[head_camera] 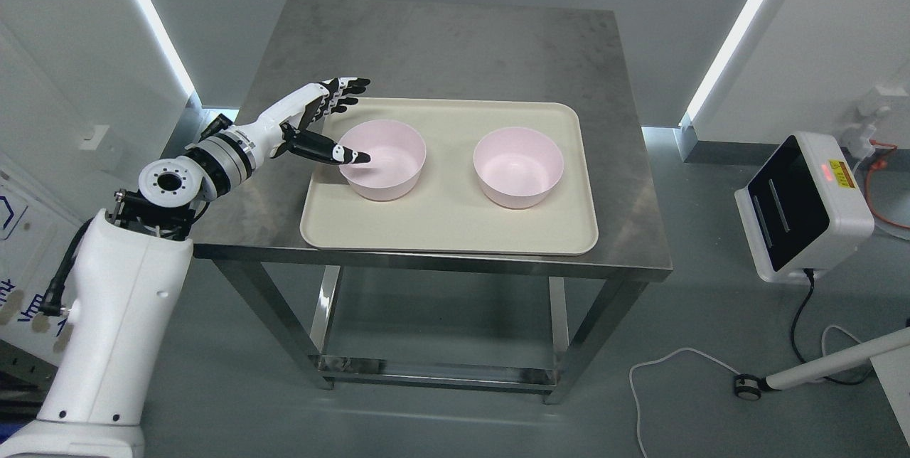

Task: Stack pink IKEA bowls on left shelf middle
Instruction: 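Lower the left hand and grip the rim of the nearer pink bowl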

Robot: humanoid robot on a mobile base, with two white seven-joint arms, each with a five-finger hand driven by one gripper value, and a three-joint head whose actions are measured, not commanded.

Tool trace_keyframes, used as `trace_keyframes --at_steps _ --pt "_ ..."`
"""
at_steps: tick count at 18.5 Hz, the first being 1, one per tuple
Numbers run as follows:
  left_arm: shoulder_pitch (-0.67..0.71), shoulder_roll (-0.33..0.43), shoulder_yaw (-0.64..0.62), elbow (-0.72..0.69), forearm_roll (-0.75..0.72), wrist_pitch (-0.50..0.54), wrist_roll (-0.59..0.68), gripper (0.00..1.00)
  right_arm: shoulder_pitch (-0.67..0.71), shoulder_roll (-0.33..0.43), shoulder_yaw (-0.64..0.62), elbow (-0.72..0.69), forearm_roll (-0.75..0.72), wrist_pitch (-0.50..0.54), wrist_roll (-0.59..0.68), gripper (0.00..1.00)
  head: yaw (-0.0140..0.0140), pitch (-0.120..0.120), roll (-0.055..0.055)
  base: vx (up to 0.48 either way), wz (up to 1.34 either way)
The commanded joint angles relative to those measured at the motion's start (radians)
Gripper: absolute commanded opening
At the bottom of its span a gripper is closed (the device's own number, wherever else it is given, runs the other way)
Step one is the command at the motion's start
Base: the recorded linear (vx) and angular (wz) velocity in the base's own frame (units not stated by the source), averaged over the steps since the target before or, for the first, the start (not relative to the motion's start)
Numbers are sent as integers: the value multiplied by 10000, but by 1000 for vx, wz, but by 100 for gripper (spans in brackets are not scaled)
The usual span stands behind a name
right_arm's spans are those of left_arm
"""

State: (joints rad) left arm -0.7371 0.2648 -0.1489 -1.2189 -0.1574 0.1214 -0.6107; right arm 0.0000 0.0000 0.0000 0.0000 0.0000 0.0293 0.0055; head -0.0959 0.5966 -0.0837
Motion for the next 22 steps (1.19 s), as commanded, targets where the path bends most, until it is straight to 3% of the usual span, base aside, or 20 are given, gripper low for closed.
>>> trace_keyframes --at_steps 1,22 --pt "-405 37 -566 759 -449 -3 1 88 292 -175 -108 -337 0 44 6 100 0 0 0 0 0" --pt "-452 -301 -475 1098 -481 -49 -106 47 292 -175 -123 -337 0 44 6 100 0 0 0 0 0"
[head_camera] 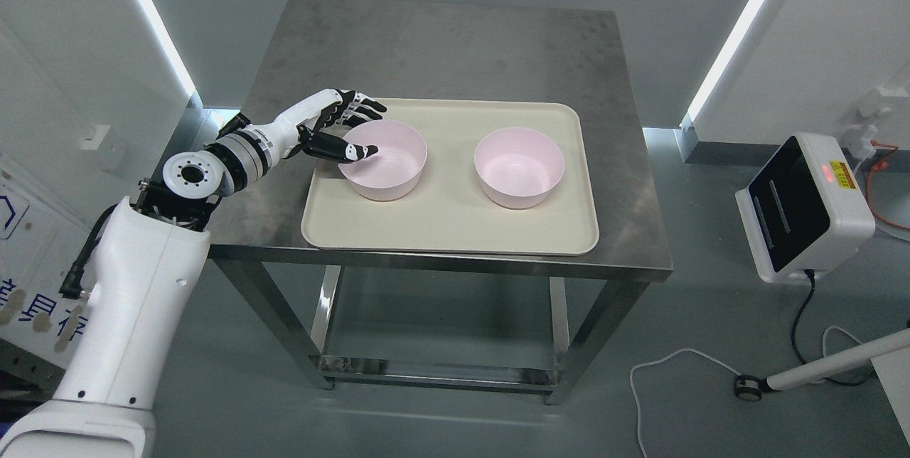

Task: Stack pink IKEA bowls on left shelf middle
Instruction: 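Lower the left hand and grip the rim of the nearer pink bowl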

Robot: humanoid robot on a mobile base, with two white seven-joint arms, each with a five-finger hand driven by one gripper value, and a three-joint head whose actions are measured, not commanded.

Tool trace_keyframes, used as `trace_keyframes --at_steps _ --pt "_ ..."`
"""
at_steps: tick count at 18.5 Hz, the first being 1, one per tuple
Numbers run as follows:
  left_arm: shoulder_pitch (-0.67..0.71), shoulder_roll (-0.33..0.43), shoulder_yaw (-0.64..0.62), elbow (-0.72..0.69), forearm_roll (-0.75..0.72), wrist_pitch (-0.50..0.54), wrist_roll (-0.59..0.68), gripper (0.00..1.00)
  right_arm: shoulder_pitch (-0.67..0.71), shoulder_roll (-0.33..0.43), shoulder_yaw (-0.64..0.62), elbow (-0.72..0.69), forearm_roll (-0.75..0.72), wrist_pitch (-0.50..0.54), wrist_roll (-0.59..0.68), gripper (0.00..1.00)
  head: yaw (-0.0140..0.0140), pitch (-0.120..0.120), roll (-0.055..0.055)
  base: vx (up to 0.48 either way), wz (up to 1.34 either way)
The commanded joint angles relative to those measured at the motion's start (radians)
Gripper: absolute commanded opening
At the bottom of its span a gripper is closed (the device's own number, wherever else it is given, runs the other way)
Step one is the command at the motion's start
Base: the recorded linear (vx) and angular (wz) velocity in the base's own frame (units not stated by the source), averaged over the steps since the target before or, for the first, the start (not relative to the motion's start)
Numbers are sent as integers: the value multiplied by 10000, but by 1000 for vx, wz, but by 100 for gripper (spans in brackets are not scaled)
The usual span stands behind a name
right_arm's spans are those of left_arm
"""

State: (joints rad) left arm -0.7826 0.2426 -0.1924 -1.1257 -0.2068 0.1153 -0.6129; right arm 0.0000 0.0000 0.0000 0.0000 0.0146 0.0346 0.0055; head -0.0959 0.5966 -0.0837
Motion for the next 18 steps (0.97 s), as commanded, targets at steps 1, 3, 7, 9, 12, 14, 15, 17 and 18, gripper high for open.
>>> trace_keyframes --at_steps 1,3,7,9,12,14,15,17,18 --pt "3 -79 -55 181 12 -2 -99 45 291 -175 -108 -337 -146 7 6 100 0 0 0 0 0" --pt "3 -64 -55 181 12 -368 -115 40 291 -175 -107 -337 -146 -9 6 100 0 0 0 0 0" --pt "64 -79 -40 181 27 -907 -176 25 291 -175 -107 -337 -146 -9 6 100 0 0 0 0 0" --pt "64 -79 -40 181 28 -923 -176 22 291 -175 -107 -337 -146 7 6 100 0 0 0 0 0" --pt "64 -94 -24 181 28 -938 -176 16 291 -175 -107 -337 -146 7 6 100 0 0 0 0 0" --pt "64 -94 -9 181 28 -953 -176 14 291 -175 -108 -337 -161 7 6 100 0 0 0 0 0" --pt "64 -94 52 181 28 -984 -176 12 291 -175 -107 -337 -146 -8 6 100 0 0 0 0 0" --pt "64 -94 159 181 28 -1304 -176 5 291 -175 -123 -337 -146 -9 6 100 0 0 0 0 0" --pt "64 -110 266 181 28 -1549 -191 0 291 -175 -108 -337 -146 7 6 100 0 0 0 0 0"
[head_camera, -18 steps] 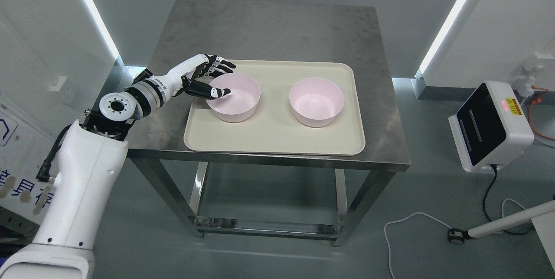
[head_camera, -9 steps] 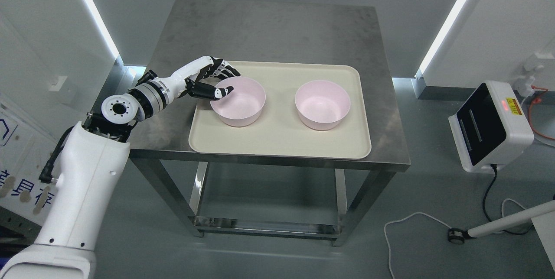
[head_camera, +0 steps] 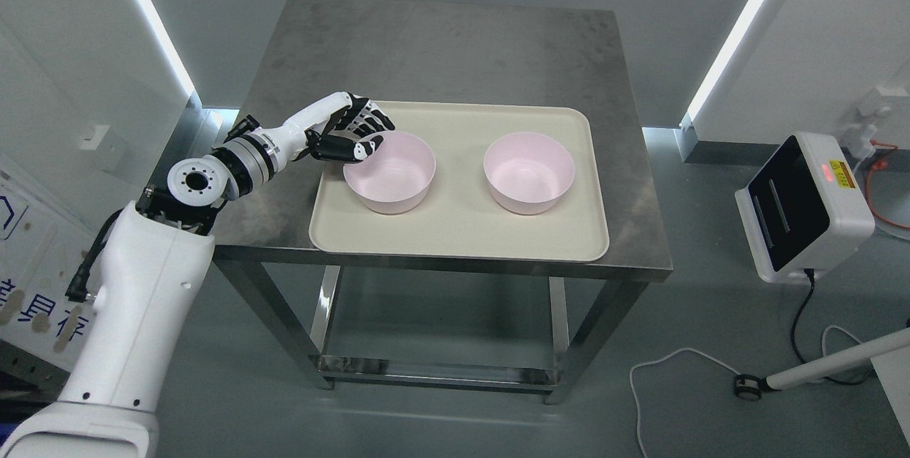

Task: Stack pink IKEA bowls on left shelf middle
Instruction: 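Lower the left hand and grip the rim of the nearer pink bowl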

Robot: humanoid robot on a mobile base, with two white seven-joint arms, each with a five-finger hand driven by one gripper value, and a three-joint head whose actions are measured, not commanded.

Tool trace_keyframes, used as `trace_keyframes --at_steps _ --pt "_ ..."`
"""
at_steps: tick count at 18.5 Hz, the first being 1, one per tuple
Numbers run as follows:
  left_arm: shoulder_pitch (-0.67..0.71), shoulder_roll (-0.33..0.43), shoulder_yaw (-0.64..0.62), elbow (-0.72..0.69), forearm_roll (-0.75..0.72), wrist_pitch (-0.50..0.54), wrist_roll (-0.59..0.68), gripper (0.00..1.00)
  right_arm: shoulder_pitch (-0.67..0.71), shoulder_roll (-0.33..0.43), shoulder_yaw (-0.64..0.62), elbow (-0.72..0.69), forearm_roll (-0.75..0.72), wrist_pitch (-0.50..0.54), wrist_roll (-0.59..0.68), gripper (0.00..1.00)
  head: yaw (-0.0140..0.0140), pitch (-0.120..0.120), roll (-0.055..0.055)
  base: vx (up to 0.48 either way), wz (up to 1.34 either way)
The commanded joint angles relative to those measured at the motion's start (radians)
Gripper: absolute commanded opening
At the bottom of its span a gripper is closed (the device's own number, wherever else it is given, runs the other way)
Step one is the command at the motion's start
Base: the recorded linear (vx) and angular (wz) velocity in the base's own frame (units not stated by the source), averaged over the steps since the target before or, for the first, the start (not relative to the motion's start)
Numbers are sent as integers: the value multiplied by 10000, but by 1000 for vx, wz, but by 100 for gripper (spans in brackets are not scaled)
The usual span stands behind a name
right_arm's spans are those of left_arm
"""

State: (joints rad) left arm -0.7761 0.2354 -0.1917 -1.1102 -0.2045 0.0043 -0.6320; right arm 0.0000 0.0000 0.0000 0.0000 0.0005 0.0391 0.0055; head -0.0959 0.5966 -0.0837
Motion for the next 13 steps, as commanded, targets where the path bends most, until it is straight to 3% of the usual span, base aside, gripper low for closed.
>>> trace_keyframes --at_steps 1,5,9,13 --pt "0 -37 306 26 5 -487 0 0 291 -175 -123 -337 -5 -38 6 100 0 0 0 0 0" --pt "-92 -160 520 -50 35 -487 -61 0 291 -175 -123 -337 -5 -53 6 100 0 0 0 0 0" --pt "-200 -1047 812 -783 51 -380 -536 0 291 -175 -108 -337 -5 -54 6 100 0 0 0 0 0" --pt "-918 -2179 -150 -1431 20 -334 -552 0 291 -175 -107 -337 -5 -53 6 100 0 0 0 0 0"
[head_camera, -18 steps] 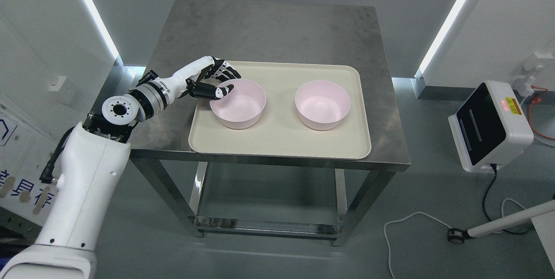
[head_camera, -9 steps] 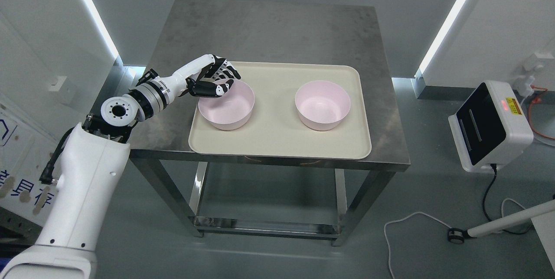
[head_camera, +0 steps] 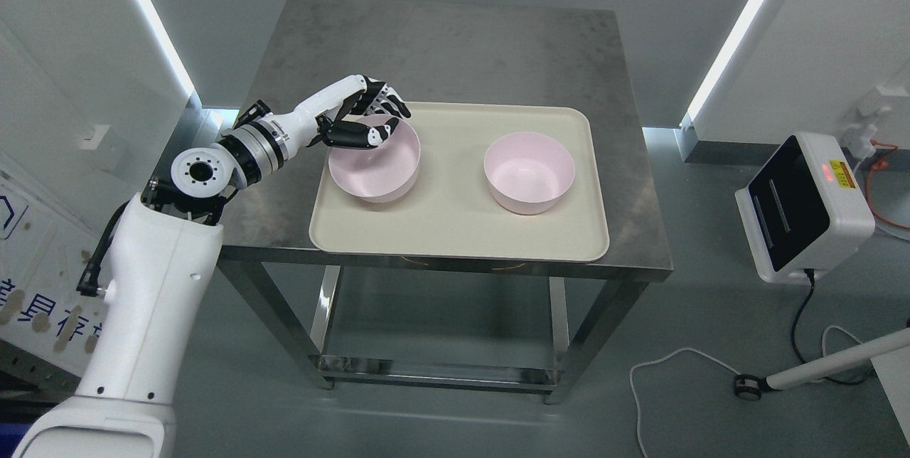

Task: Stack pink IKEA bowls on left shelf middle
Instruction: 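Lift the pink bowl with the left hand and lower it into the other bowl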

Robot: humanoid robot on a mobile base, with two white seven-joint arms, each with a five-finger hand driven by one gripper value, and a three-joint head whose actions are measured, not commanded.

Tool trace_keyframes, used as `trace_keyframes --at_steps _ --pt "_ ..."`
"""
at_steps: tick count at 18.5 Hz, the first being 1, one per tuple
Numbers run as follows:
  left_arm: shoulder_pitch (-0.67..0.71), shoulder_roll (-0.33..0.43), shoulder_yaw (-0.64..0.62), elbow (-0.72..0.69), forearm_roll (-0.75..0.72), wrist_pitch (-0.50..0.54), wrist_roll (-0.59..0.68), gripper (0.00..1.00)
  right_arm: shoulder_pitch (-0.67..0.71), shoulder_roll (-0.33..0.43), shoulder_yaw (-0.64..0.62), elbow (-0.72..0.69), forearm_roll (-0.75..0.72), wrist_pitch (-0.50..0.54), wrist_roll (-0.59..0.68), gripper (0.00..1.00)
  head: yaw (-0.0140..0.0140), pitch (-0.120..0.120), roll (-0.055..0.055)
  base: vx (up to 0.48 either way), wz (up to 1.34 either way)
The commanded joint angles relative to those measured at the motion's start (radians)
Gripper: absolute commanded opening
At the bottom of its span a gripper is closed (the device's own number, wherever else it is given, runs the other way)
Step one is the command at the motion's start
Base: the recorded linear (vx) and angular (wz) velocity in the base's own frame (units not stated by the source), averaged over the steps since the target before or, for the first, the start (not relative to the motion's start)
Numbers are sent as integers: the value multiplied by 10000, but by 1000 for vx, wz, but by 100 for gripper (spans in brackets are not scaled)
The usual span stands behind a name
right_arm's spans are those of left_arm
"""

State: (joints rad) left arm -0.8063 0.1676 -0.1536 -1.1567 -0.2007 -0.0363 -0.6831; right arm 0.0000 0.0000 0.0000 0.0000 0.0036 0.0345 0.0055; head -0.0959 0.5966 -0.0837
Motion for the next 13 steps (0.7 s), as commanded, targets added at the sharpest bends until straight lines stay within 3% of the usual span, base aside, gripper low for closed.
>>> trace_keyframes --at_steps 1,3,7,13 --pt "-969 -1502 -762 -965 -33 102 -26 0 291 -175 -107 -337 -36 8 6 100 0 0 0 0 0" --pt "-1430 -1502 -1343 -996 -18 468 111 0 291 -175 -108 -337 -36 -7 6 100 0 0 0 0 0" --pt "-2014 -1502 -3966 -767 120 669 1612 1 291 -175 -108 -337 -36 8 6 100 0 0 0 0 0" --pt "-2107 -1502 -6712 -659 455 1268 3056 1 291 -175 -123 -337 -36 8 6 100 0 0 0 0 0"
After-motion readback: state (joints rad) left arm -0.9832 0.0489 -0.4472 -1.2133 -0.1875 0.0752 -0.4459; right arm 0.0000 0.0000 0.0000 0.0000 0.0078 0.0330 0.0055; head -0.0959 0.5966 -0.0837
